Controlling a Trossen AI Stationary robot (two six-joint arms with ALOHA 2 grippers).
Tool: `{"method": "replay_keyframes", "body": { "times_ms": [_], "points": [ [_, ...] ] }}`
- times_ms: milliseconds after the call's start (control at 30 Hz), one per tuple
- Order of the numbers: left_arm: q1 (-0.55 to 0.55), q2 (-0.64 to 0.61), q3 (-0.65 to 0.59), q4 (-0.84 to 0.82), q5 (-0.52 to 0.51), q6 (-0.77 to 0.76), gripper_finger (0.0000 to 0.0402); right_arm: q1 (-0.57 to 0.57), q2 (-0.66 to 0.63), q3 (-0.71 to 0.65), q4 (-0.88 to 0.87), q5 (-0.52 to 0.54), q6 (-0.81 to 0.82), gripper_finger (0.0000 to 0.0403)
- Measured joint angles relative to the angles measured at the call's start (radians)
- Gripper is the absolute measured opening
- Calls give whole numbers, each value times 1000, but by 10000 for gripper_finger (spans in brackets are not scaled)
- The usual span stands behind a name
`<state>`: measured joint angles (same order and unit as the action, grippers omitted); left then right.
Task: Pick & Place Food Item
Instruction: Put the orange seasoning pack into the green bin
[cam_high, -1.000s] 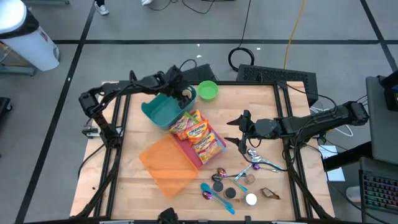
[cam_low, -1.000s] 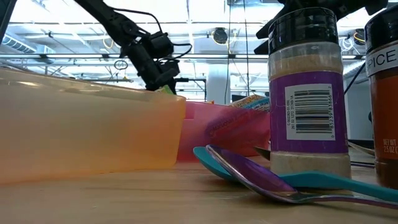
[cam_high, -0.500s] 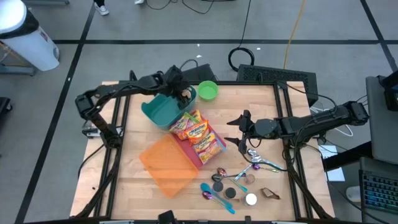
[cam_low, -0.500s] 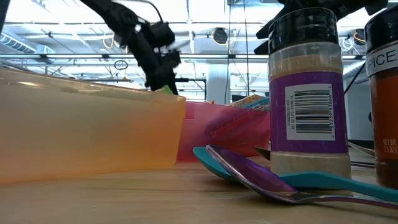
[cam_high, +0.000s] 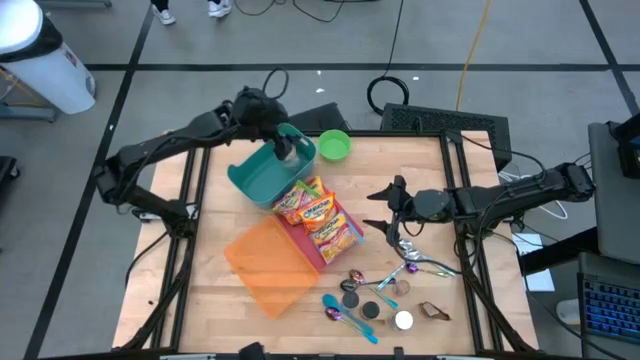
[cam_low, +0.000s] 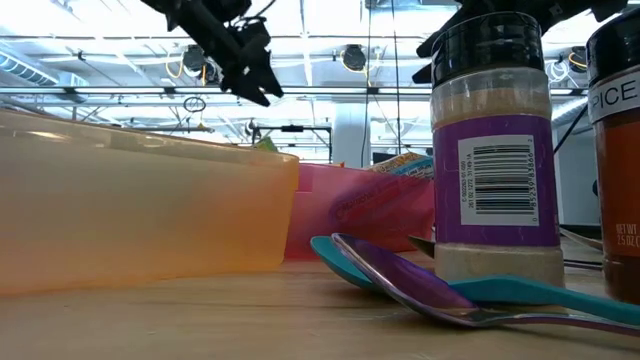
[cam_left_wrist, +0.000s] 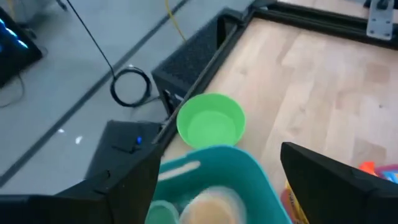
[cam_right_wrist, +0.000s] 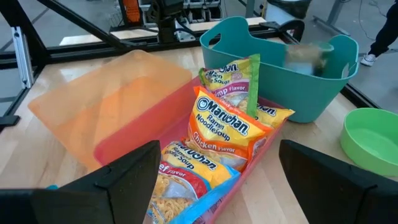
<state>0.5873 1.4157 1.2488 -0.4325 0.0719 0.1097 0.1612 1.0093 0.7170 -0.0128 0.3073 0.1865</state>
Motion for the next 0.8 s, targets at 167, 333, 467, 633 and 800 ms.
{"method": "replay_keyframes", "body": {
  "times_ms": [167,333,467,633,800],
  "points": [
    [0,62,-1,2,21,4,345,1,-1,0,0,0,7,322],
    [0,70,-1,7,21,10,340,5,-1,0,-1,0,5,322],
    [0,43,-2,-27,25,12,345,5,-1,0,-3,0,4,322],
    [-1,7,-2,-136,102,4,348,5,-1,0,-7,0,8,322],
    [-2,3,-9,-424,39,-56,341,5,-1,0,-8,0,10,322]
  ]
}}
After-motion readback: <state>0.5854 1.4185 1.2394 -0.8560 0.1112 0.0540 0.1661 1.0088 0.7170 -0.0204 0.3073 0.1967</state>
